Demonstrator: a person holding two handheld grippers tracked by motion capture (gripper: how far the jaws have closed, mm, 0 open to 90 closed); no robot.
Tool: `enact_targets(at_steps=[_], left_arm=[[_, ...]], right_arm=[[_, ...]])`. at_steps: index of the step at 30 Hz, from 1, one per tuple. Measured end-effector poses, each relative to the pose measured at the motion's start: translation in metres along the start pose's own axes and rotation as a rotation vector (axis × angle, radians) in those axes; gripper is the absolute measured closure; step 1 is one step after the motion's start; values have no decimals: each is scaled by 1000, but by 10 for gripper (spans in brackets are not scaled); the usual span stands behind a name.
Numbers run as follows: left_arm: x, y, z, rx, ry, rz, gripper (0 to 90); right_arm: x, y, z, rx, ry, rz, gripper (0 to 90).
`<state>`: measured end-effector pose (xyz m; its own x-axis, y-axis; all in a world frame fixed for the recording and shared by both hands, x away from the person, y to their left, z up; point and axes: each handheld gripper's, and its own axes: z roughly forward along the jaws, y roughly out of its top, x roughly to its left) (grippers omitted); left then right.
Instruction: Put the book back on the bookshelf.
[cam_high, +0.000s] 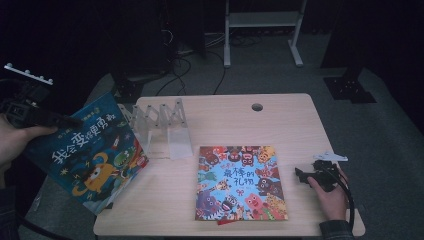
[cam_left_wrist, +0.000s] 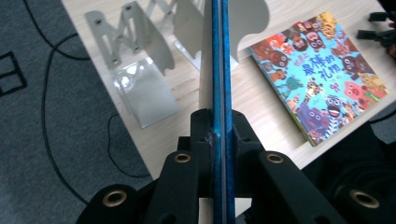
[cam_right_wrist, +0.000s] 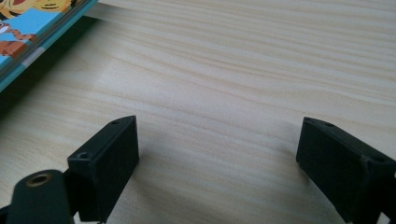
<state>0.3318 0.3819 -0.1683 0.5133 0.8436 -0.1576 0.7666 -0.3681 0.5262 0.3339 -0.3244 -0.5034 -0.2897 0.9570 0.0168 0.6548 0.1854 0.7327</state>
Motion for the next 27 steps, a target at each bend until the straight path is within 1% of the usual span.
enact_targets(at_steps=[7,10,16,21,27], left_arm=[[13,-2,2,-9,23,-45,827],[16,-2,4,-19,42,-65,827],[23,1,7,-22,73,-94,827],[29,5,11,-48,93,-119,827],[33,13,21,-52,117,-141,827]], right_arm=[[0,0,0,0,-1,1,120],[0,0,0,0,-1,2,120],[0,0,0,0,-1,2,120],[0,0,0,0,-2,2,120],[0,0,0,0,-2,3,120]])
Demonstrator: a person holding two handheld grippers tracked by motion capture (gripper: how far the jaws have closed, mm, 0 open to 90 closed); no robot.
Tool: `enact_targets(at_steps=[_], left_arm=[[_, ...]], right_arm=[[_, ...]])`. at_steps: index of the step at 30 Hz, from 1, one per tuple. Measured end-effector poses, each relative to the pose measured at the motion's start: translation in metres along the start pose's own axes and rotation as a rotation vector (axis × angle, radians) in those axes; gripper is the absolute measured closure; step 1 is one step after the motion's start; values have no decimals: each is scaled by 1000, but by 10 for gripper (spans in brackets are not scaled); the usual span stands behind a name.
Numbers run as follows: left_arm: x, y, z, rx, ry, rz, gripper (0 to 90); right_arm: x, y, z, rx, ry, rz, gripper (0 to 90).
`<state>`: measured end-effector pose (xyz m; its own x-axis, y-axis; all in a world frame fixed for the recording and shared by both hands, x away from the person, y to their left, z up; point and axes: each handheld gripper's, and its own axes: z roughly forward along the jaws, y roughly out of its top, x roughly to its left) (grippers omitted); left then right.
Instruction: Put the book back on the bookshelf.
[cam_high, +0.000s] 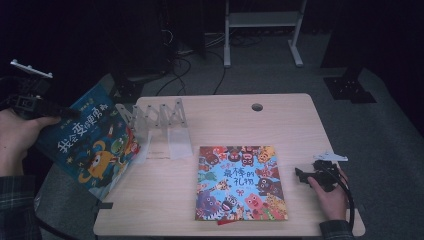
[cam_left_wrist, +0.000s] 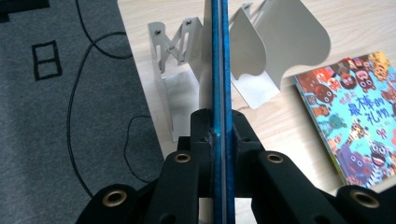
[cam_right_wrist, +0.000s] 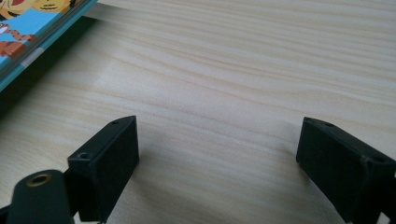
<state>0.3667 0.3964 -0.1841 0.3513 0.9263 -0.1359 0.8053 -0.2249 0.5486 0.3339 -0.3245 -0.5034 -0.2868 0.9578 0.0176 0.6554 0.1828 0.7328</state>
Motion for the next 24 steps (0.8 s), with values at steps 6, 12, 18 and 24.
enact_targets(at_steps=[6,12,18,24], left_arm=[[1,10,9,-16,18,-26,827],[0,19,20,-20,23,-48,827],[1,26,28,-32,28,-63,827],[3,32,37,-38,53,-77,827]], right_arm=[[0,0,0,1,0,0,120],[0,0,0,0,0,0,120],[0,0,0,0,0,0,120],[0,0,0,1,0,0,120]])
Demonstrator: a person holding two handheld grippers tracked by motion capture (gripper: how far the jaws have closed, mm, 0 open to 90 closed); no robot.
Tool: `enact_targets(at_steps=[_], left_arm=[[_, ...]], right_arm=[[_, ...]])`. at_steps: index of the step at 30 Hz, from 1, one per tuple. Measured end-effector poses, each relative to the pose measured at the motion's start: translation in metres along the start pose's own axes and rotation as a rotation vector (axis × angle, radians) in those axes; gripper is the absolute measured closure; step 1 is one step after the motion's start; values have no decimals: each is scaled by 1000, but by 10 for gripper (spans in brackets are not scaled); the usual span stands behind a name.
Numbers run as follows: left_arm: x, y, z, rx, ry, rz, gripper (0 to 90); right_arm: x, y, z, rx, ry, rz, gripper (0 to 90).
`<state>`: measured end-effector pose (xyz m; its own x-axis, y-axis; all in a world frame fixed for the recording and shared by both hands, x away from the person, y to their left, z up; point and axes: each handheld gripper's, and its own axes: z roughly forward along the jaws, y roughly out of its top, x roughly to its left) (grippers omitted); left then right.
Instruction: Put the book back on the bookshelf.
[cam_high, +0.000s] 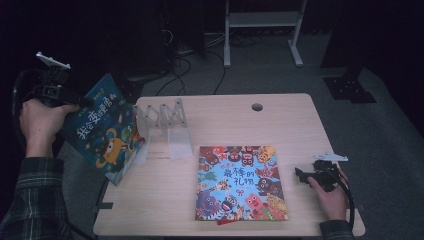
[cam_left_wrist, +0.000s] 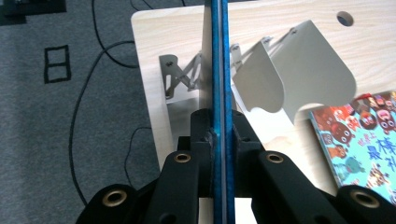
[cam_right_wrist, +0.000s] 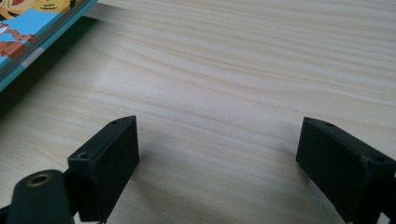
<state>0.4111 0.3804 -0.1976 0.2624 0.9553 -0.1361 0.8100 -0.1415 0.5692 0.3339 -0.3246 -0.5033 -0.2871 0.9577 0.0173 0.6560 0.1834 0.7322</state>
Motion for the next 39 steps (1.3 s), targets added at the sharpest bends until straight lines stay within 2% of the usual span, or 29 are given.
enact_targets(at_steps=[10,15,17,20,22,26,28,30,39], left_arm=[[6,11,18,7,3,-9,827],[6,15,25,10,-5,28,826],[8,17,29,22,-11,57,826],[11,17,32,9,-19,90,824],[13,16,31,7,-28,103,822],[15,12,30,5,-17,115,809],[16,12,30,19,-27,114,767],[16,12,30,12,-22,117,719],[17,14,14,-29,-3,126,688]], right_arm=[[0,0,0,-2,0,-3,120],[0,0,0,0,0,-1,120],[0,0,0,0,0,-2,120],[0,0,0,1,0,0,120],[0,0,0,0,0,0,120],[0,0,0,-3,-1,-4,120],[0,0,0,-1,0,-1,120],[0,0,0,-1,0,0,120],[0,0,0,0,0,-1,120]])
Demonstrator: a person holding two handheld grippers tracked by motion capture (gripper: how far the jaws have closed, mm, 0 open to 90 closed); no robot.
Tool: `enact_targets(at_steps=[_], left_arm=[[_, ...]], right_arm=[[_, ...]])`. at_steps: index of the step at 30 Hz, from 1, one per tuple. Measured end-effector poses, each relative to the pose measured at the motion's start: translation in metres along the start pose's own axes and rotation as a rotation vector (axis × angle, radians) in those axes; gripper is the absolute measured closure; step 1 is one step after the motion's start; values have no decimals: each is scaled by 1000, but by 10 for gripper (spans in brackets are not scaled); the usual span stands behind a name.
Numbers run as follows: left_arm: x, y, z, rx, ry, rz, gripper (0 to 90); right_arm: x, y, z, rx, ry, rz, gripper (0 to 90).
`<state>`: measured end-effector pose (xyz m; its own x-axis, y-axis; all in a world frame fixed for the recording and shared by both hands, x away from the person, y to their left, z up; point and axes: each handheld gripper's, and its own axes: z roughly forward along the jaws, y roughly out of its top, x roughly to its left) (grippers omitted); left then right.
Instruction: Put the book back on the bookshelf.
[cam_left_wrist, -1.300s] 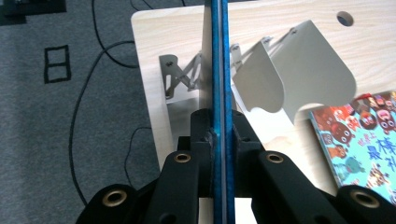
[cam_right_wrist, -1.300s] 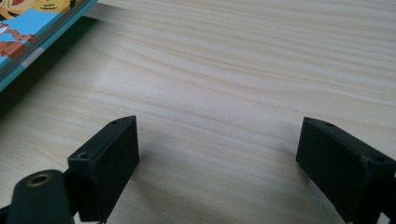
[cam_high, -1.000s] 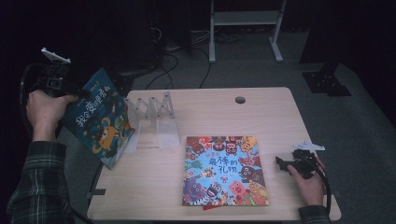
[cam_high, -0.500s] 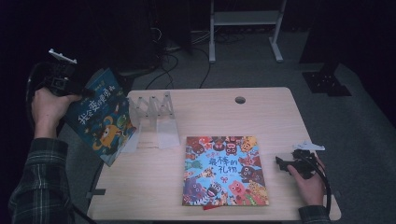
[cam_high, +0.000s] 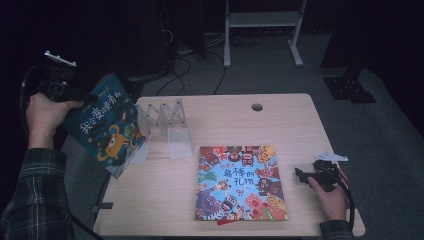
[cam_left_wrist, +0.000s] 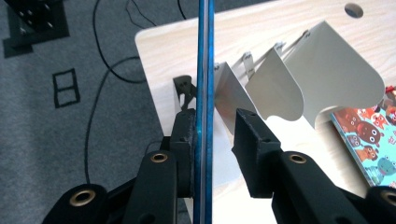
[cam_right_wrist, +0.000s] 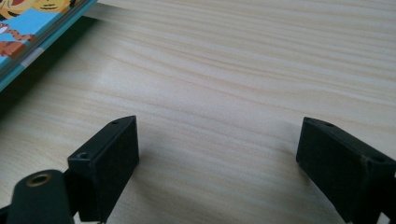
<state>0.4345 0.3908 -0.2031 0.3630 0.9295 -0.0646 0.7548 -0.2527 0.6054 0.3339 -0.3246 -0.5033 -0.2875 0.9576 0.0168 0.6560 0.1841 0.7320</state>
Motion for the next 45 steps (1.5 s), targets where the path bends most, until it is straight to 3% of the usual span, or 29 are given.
enact_targets(at_steps=[8,13,17,21,26,33,45], left_arm=[[1,5,-23,-48,44,12,721],[-1,6,-34,-68,59,11,799],[-7,6,-37,-58,30,14,900],[-15,6,-35,-33,10,27,900],[-30,5,-37,-43,-11,63,900],[-54,-2,-29,-39,-49,107,899],[-84,-26,6,-27,-112,164,898]], right_arm=[[0,0,0,0,1,0,120],[0,0,0,-1,0,0,120],[0,0,0,-1,0,0,120],[0,0,0,-1,0,0,120],[0,0,0,-1,0,0,120],[0,0,0,-1,0,0,120],[0,0,0,-1,0,0,120]])
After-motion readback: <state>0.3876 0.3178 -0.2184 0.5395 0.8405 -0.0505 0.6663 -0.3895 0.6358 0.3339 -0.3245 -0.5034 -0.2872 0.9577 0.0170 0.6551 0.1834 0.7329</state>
